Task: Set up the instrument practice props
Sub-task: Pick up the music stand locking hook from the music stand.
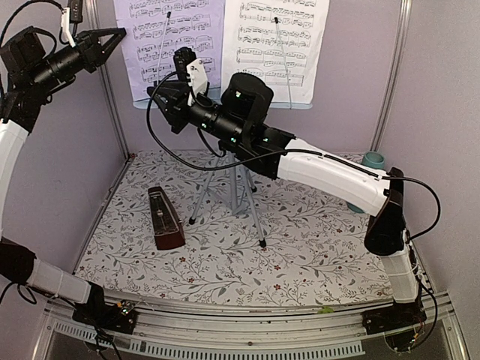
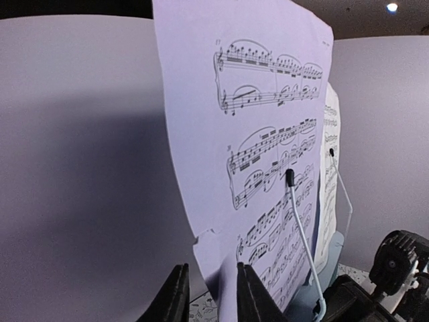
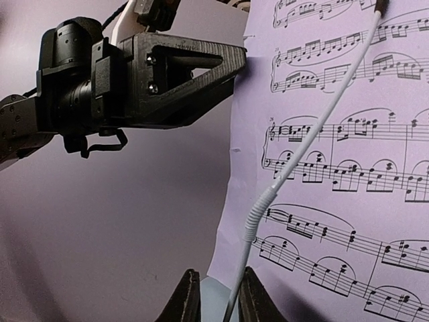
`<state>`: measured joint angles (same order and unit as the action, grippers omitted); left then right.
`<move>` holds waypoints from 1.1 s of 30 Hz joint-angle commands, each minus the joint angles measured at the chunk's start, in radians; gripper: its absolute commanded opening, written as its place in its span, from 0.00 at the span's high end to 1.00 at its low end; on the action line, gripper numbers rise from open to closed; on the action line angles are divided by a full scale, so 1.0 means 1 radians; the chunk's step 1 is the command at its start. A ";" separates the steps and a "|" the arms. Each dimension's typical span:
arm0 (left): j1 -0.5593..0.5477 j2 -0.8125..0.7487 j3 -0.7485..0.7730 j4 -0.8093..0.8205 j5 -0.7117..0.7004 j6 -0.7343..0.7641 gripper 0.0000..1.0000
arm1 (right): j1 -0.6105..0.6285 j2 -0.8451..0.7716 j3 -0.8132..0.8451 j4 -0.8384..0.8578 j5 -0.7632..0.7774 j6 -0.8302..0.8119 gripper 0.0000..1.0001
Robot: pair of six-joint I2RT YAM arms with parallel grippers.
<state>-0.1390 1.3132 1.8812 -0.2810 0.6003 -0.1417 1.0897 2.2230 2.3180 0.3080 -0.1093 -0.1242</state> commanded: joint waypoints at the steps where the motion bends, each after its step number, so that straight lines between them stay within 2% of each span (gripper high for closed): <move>1: 0.012 0.005 0.012 0.025 0.029 -0.015 0.74 | -0.006 0.020 0.032 0.020 -0.009 0.008 0.80; 4: 0.014 0.006 0.014 0.026 0.036 -0.016 0.75 | -0.005 0.020 0.033 0.020 -0.010 0.007 0.80; 6: 0.015 0.006 0.015 0.026 0.043 -0.016 0.77 | -0.005 0.024 0.037 0.020 -0.015 0.007 0.85; 12: 0.017 0.009 0.018 0.026 0.053 -0.009 0.83 | -0.005 0.028 0.040 0.020 -0.018 0.009 0.89; 25: 0.019 0.026 0.048 0.002 0.086 0.022 0.99 | -0.005 0.034 0.043 0.012 -0.039 0.006 0.96; 33: 0.020 0.031 0.049 -0.008 0.089 0.028 1.00 | -0.006 0.036 0.044 0.003 -0.042 0.000 0.99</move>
<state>-0.1295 1.3327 1.9129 -0.2760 0.6750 -0.1234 1.0851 2.2345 2.3310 0.3058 -0.1238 -0.1123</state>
